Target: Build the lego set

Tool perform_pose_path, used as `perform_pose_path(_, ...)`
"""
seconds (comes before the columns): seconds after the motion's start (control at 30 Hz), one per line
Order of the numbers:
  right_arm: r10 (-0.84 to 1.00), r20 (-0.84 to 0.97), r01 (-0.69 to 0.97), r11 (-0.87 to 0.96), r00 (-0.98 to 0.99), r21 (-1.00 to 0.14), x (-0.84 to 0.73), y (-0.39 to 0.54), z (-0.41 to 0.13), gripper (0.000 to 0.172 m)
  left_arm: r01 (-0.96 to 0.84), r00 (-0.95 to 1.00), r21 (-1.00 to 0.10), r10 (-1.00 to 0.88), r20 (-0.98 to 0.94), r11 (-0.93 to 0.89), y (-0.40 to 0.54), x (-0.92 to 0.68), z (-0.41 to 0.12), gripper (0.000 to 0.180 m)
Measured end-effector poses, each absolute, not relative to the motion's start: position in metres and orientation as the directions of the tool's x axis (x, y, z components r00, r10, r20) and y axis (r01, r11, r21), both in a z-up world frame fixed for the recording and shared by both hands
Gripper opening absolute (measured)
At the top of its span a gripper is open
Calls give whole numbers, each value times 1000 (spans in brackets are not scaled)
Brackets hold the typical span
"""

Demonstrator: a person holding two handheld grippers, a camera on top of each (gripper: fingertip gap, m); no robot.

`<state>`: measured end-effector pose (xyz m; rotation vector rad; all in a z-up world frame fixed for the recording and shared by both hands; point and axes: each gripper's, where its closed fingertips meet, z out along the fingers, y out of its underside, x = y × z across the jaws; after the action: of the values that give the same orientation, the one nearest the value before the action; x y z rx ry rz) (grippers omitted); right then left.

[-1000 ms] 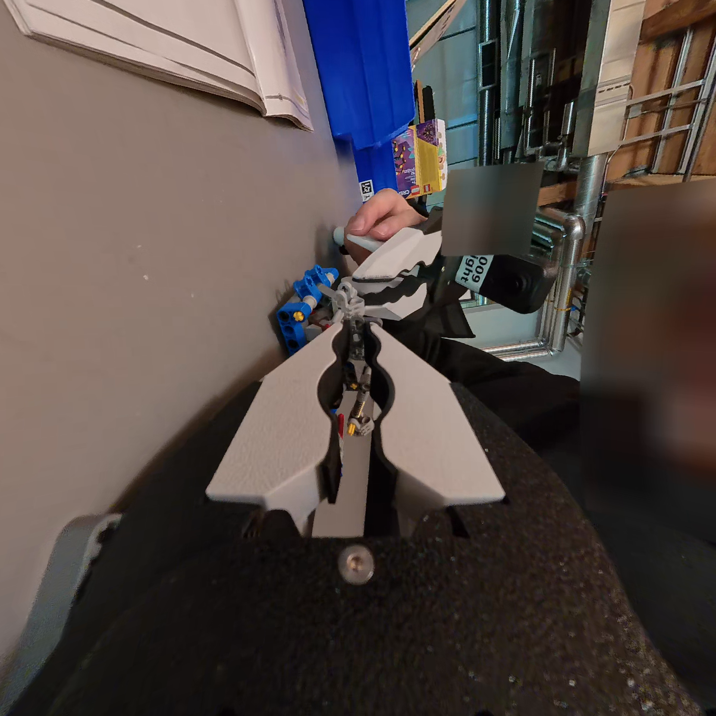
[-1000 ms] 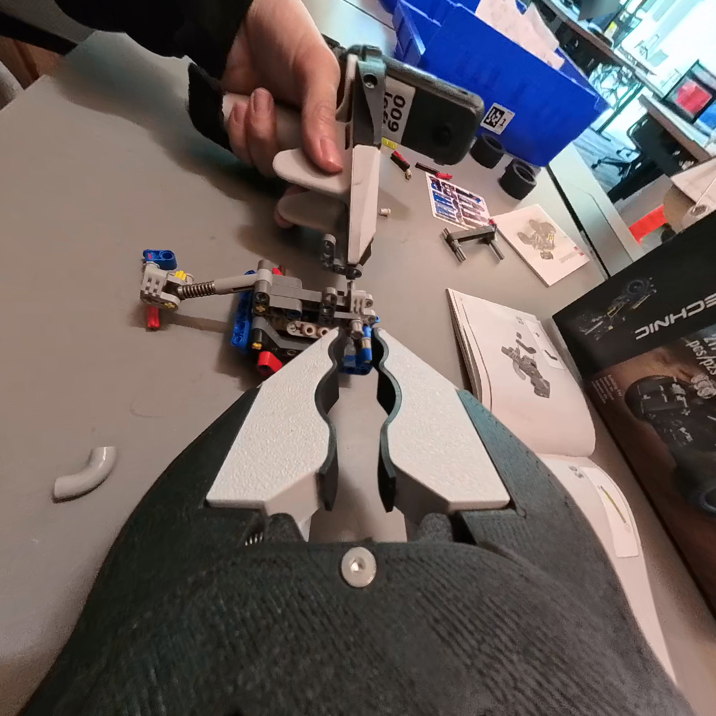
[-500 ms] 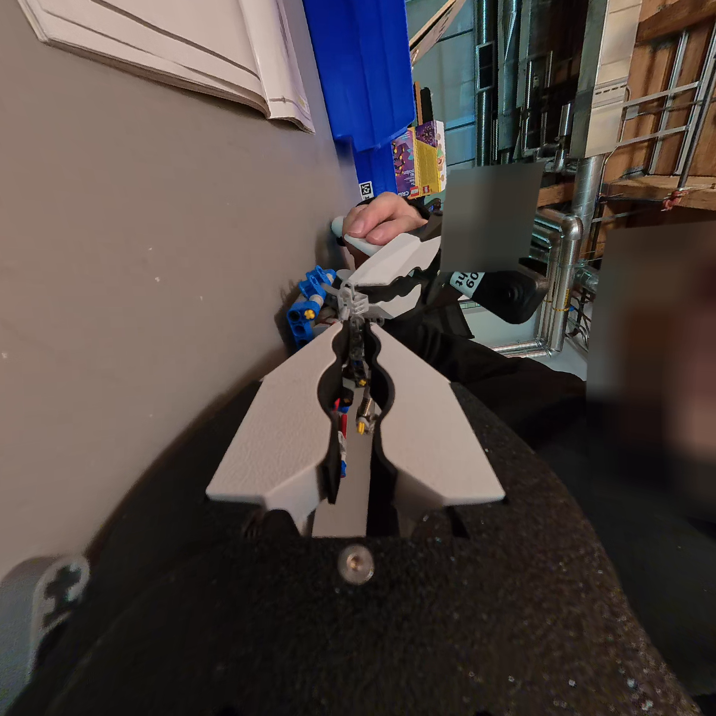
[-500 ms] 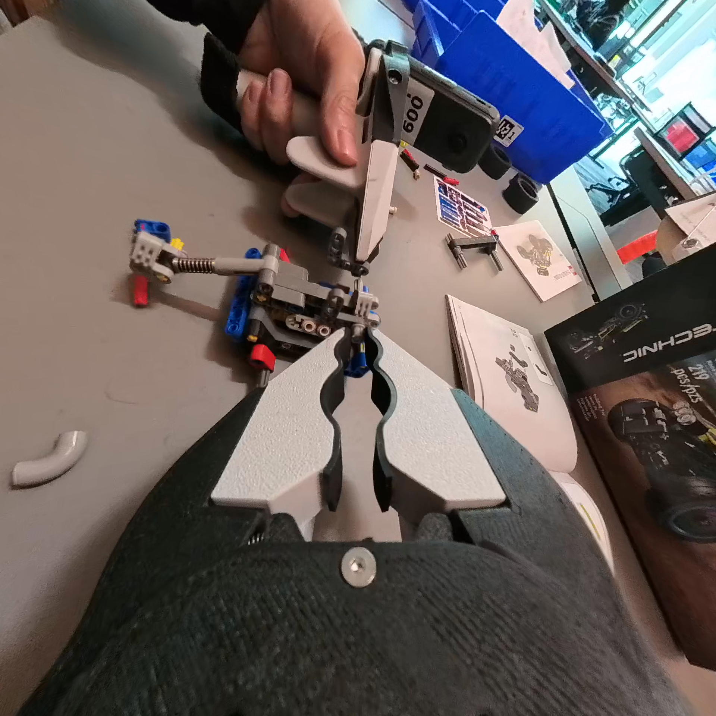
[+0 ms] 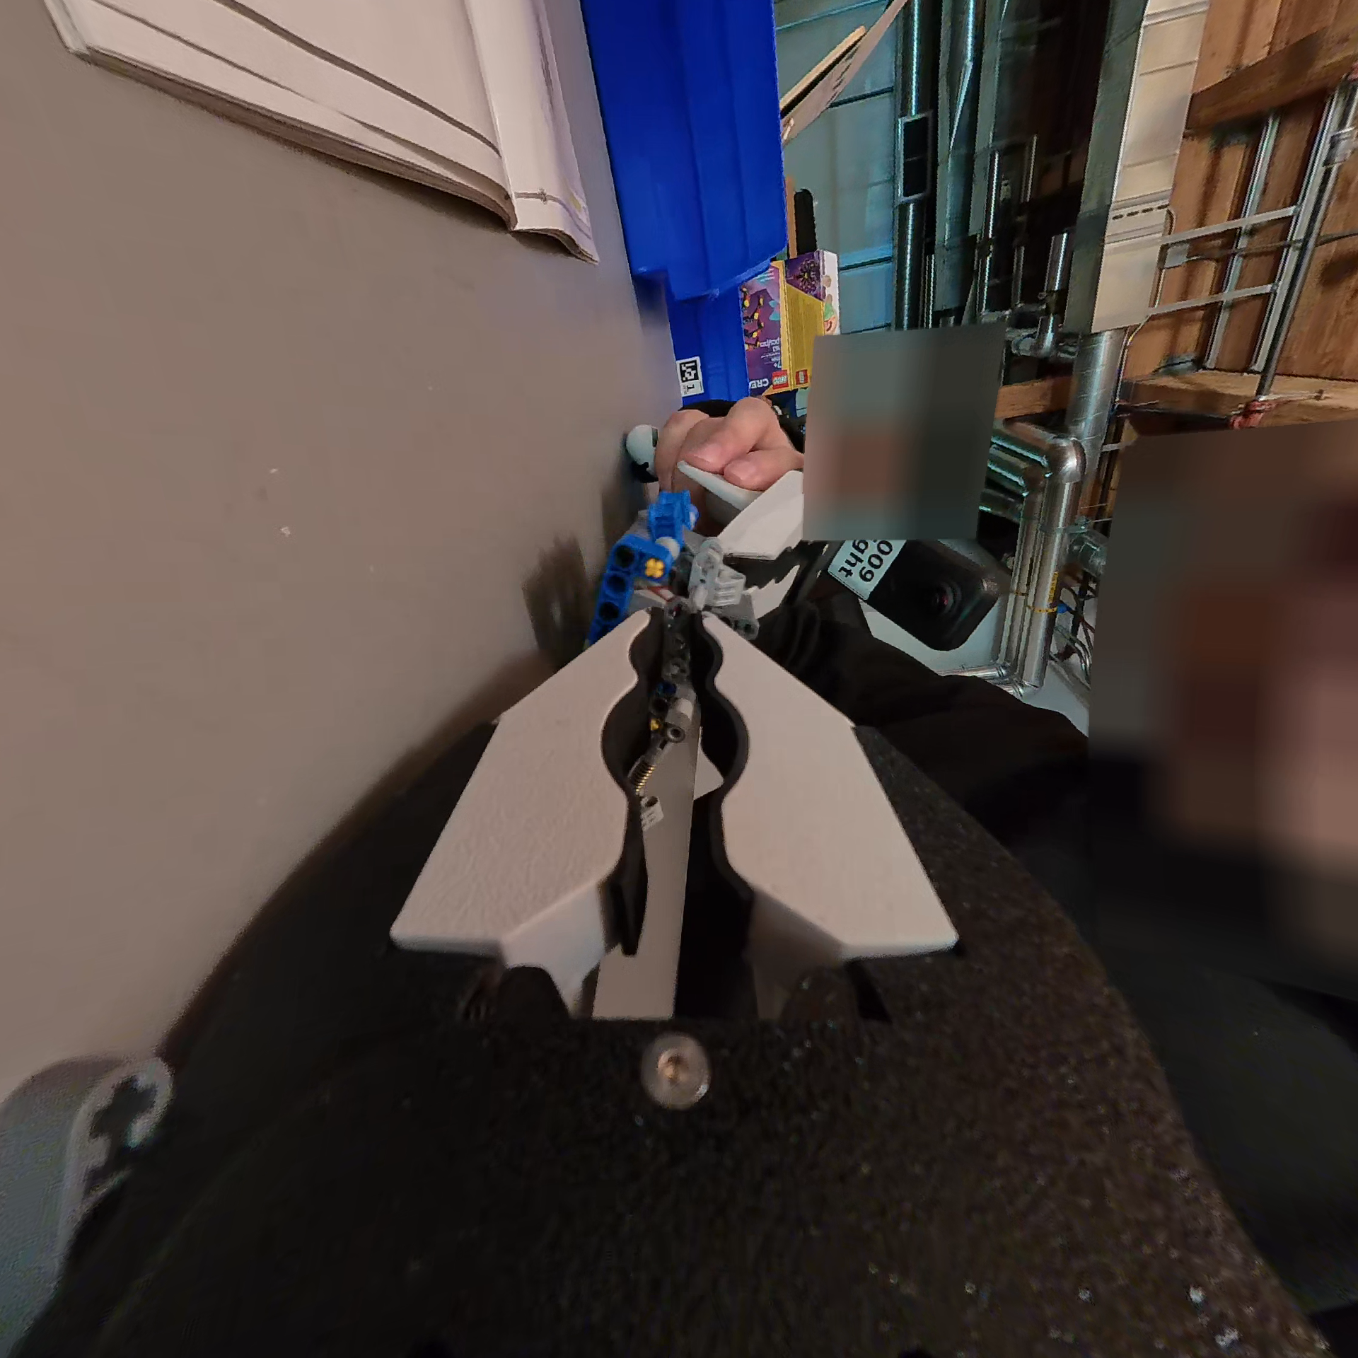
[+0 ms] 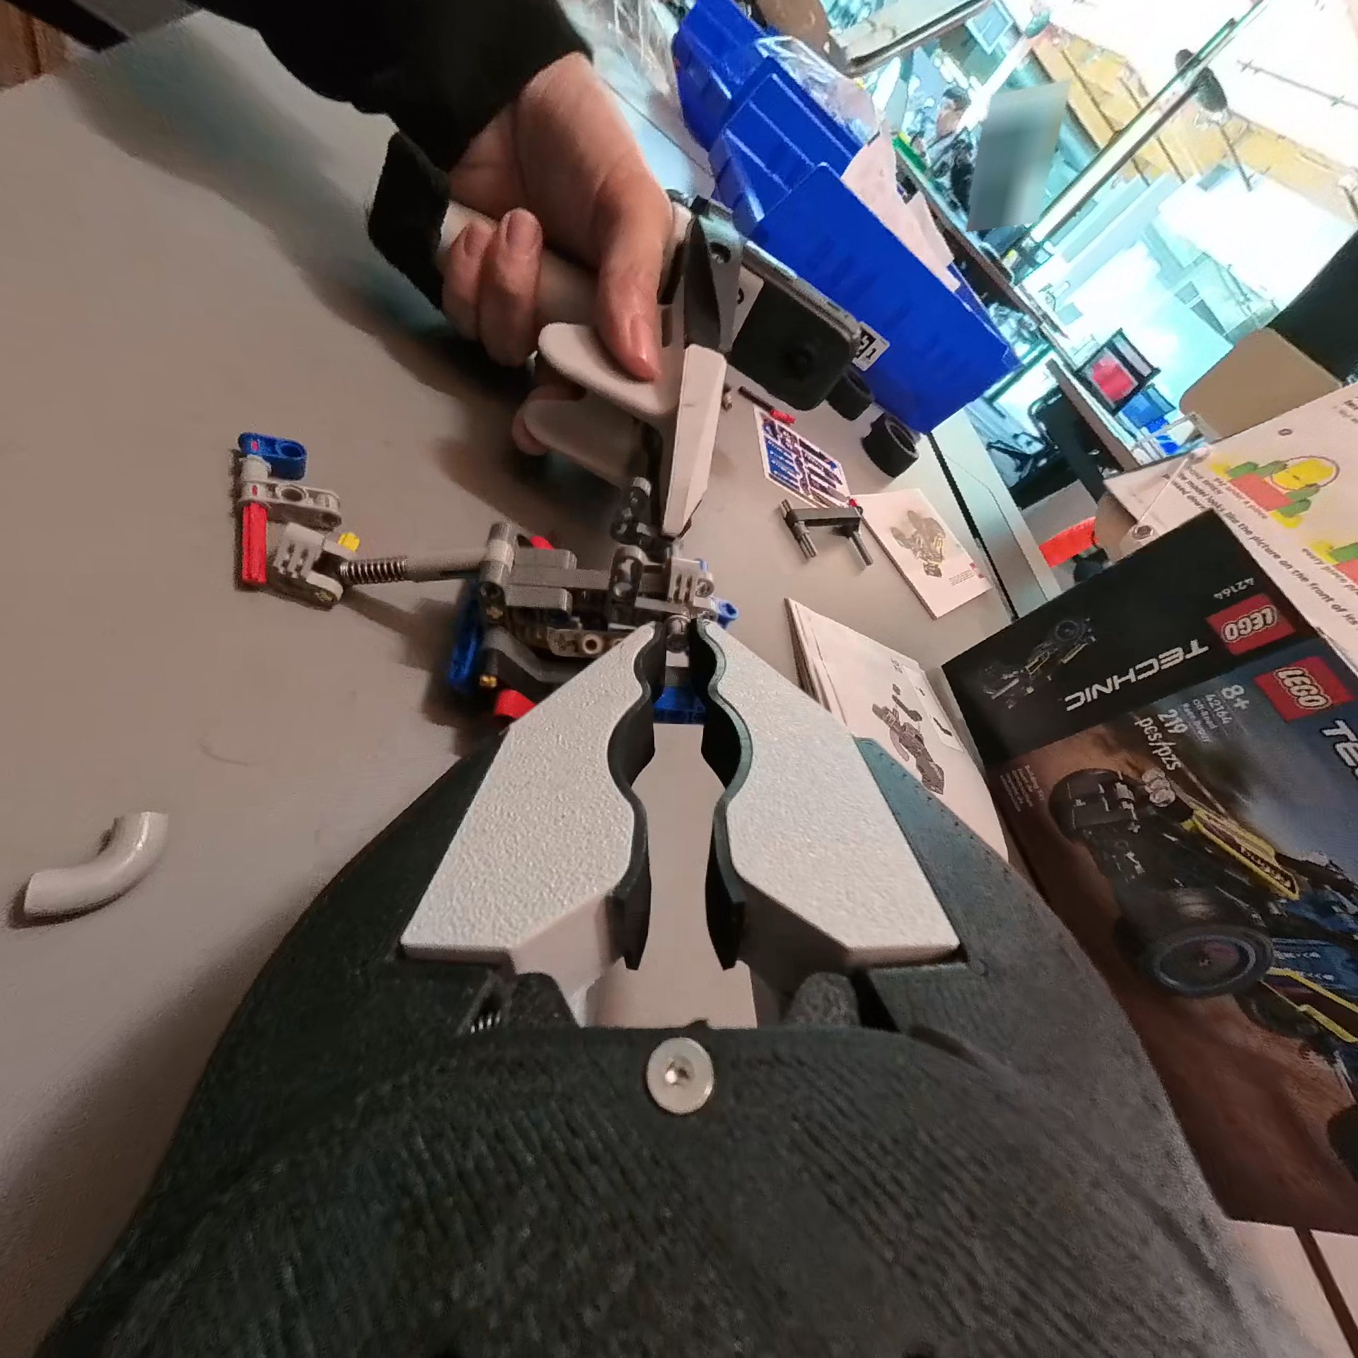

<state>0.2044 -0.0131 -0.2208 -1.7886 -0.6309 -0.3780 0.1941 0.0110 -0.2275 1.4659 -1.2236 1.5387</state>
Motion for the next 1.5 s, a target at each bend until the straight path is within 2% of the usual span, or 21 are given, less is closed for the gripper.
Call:
perform_pose_path(0.17,214,539,574,-170,815,-801,204,-16,-213,3,-917,-186,-174,-1,982,-360,7,199,-209,3)
perform_pose_path(0.57,208,430,465,-159,878,-871,207,-19,-203,3,-908,-254,-246,-21,967,-340,2,193,-207,4)
perform_pose_path(0.73,144,192,229,-316,971,-921,218,-18,-212,3,-910,-248,-249,-46,968,-332,0,193,-211,4)
perform_pose_path(0.83,93,-85,-41,-395,992,-918,220,-21,-218,3,-907,-219,-235,-85,972,-349,1,198,-217,4)
perform_pose_path(0.97,51,-412,-348,-446,910,-824,222,-28,-227,3,-906,-181,-211,-113,977,-368,3,204,-223,4)
perform_pose_path(1.07,31,-504,-433,-467,863,-771,224,-32,-232,3,-913,-175,-206,-119,977,-351,0,207,-224,4)
perform_pose_path(1.23,34,-518,-441,-478,854,-759,226,-36,-234,4,-922,-184,-218,-133,974,-320,-8,213,-227,3)
perform_pose_path(1.3,46,-462,-383,-489,886,-784,228,-38,-234,6,-921,-186,-221,-135,973,-321,-8,215,-227,3)
perform_pose_path(1.4,64,-228,-167,-500,971,-850,235,-42,-235,20,-921,-187,-226,-148,971,-317,-8,215,-229,4)
perform_pose_path(1.5,113,28,81,-498,993,-863,238,-44,-232,33,-921,-189,-228,-149,971,-315,-8,215,-229,4)
